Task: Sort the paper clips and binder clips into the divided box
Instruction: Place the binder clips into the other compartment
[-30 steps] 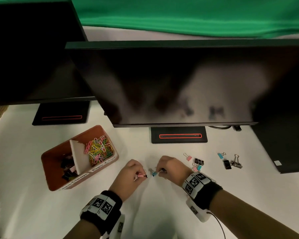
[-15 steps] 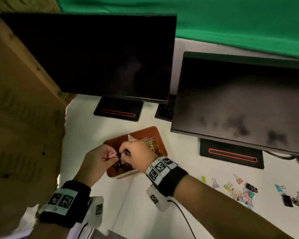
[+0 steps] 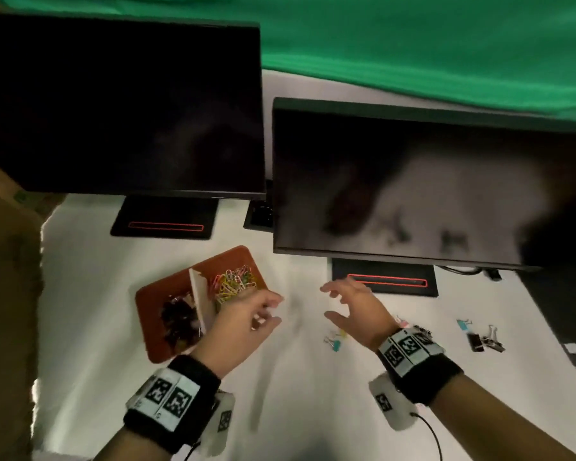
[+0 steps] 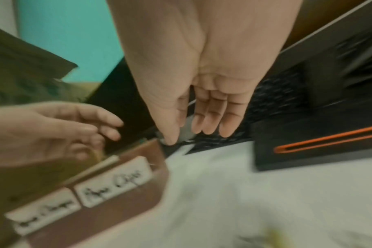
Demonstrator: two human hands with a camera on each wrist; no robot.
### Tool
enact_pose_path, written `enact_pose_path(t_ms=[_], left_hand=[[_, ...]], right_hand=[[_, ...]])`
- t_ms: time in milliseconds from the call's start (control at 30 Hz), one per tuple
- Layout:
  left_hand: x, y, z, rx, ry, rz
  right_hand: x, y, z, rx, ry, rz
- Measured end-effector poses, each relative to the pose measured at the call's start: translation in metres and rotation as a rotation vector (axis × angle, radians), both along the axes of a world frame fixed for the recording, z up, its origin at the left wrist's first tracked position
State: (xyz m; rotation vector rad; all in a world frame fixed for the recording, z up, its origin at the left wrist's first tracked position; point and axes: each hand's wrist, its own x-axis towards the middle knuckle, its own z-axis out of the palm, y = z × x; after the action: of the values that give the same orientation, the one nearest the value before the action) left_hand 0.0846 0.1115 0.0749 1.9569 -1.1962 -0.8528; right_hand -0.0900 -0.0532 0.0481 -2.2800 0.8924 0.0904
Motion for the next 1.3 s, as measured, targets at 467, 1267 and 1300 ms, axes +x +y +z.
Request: enact_pose_path(t_ms=[467, 1267, 1300], left_hand=[[-0.103, -0.081, -0.104, 0.257, -0.226, -0.417], [-0.129, -0.103, -0.086, 0.288, -0.143, -0.255], [-0.137, -0.109, -0.083, 0.26, -0.13, -0.257]], right_hand=[[-0.077, -0.02, -0.052, -0.139, 0.393, 0.257], [-0.112, -0.093, -0.061, 0.06, 0.285, 0.072], [-0.113, -0.093, -0.063, 0.054, 0.296, 0.068]])
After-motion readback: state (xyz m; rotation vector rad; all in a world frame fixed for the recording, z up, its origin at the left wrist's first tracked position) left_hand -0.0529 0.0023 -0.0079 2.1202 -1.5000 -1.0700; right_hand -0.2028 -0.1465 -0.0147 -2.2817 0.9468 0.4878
